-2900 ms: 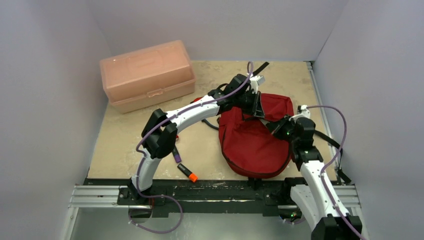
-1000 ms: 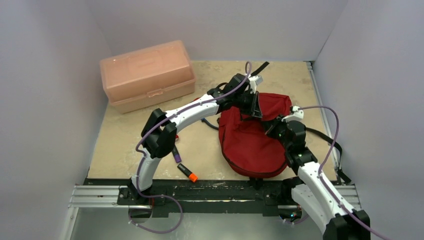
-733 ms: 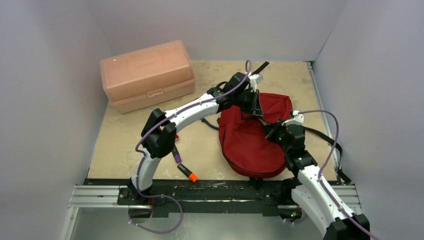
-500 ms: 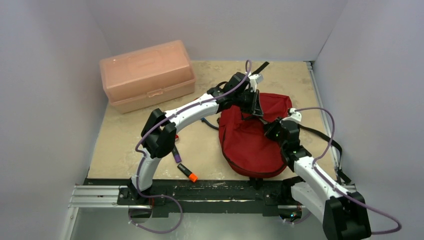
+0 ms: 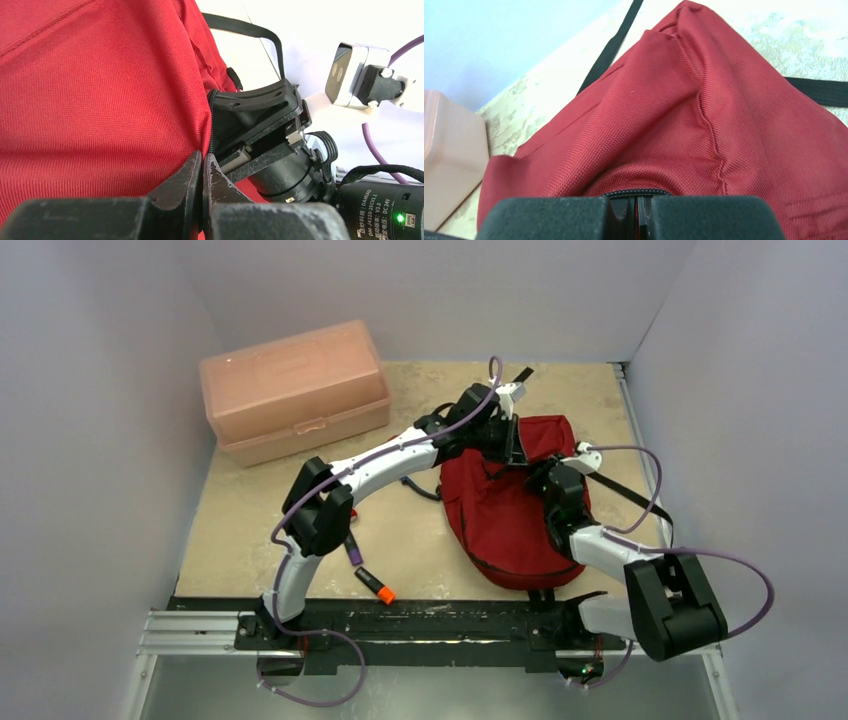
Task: Pack the student bag
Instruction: Place the stationery in the student bag.
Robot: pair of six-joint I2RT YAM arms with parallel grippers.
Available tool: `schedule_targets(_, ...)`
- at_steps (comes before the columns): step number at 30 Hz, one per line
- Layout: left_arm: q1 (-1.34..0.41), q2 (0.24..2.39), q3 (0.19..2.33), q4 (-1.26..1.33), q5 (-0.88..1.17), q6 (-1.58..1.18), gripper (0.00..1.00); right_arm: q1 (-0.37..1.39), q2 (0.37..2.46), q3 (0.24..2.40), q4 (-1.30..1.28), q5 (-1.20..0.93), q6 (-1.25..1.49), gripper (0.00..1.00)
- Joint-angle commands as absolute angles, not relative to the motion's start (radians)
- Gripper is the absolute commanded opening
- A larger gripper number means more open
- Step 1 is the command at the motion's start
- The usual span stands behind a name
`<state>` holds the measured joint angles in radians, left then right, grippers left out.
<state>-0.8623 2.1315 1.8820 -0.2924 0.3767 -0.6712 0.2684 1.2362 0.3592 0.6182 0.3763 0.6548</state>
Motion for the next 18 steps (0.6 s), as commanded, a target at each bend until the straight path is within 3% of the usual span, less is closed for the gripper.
schedule_targets(1, -0.875, 2.069, 1.861, -0.325, 0.468, -0.679, 0.0, 0.241, 1.259, 0.415, 0.706, 0.502, 0.658, 0.0)
schedule_targets(3, -0.875, 2.069, 1.856, -0.327, 0.462, -0.672, 0.0, 0.241, 1.206, 0.408, 0.614, 0.472, 0.643, 0.0)
schedule_targets(4, -0.874, 2.071, 1.856, -0.327, 0.463, -0.669, 0.0, 0.241, 1.162, 0.408, 0.53, 0.456, 0.65, 0.05)
schedule_targets(6, -0.873, 2.081, 1.863, -0.327, 0.463, -0.658, 0.0, 0.232, 1.066, 0.406, 0.351, 0.398, 0.701, 0.27)
schedule_targets(9, -0.865, 2.111, 1.904, -0.359, 0.464, -0.659, 0.0, 0.224, 0.934, 0.433, 0.016, 0.291, 0.784, 0.37)
schedule_targets(15, -0.857, 2.049, 1.915, -0.463, 0.378, -0.624, 0.55, 0.228, 0.723, 0.532, -0.509, 0.142, 0.851, 0.45)
schedule_targets(18, -0.854, 1.931, 1.831, -0.487, 0.337, -0.594, 0.73, 0.227, 0.6, 0.607, -0.614, 0.142, 0.839, 0.49)
